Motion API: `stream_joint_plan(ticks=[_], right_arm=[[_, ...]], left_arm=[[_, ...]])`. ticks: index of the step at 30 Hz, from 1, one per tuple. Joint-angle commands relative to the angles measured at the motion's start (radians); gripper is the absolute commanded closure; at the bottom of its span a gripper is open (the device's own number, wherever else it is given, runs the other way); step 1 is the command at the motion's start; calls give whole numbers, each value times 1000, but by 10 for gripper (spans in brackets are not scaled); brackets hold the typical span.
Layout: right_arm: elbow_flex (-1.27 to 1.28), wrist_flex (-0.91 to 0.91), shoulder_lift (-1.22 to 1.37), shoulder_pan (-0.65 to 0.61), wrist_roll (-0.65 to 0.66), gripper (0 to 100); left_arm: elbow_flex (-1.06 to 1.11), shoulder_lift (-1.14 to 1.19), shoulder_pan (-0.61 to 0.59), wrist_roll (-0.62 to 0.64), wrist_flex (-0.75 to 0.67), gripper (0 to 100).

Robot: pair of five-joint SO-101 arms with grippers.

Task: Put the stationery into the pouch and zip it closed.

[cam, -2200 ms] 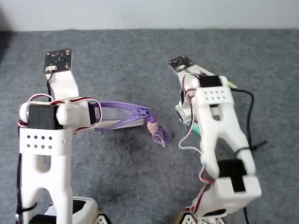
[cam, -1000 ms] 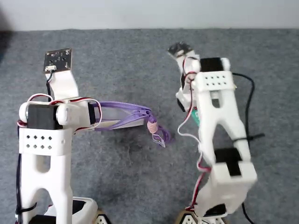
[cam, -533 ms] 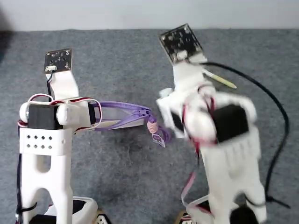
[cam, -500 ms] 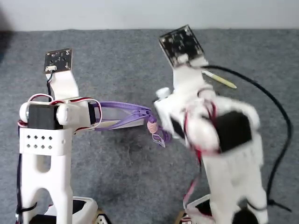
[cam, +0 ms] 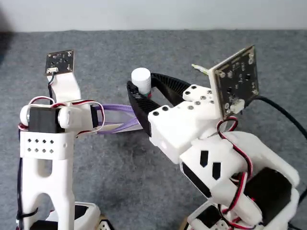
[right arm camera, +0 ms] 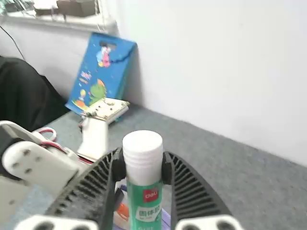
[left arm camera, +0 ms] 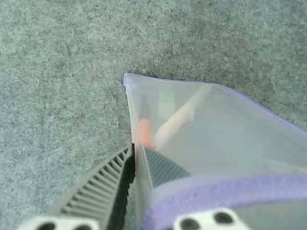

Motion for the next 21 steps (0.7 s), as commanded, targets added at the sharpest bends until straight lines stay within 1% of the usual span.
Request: stream_joint_plan(ticks=[1, 3, 5, 8, 13, 18, 21], right_arm=[[-9, 16, -28, -7, -12, 991], [15, 44, -74, -12, -14, 991], [74, 27, -136, -12, -11, 991], [196, -25, -234, -8, 48, 991], [450, -265, -354, -12, 68, 991], [644, -590, -363, -16, 69, 991], [736, -714, -363, -68, 118, 991]], left_arm=[[-22, 6, -2, 8, 14, 988], [-22, 6, -2, 8, 12, 988], [-22, 6, -2, 8, 12, 988], [-22, 6, -2, 8, 14, 988], [-21, 2, -2, 6, 15, 988], [-21, 5, -2, 6, 15, 988], [5, 2, -2, 6, 11, 988]])
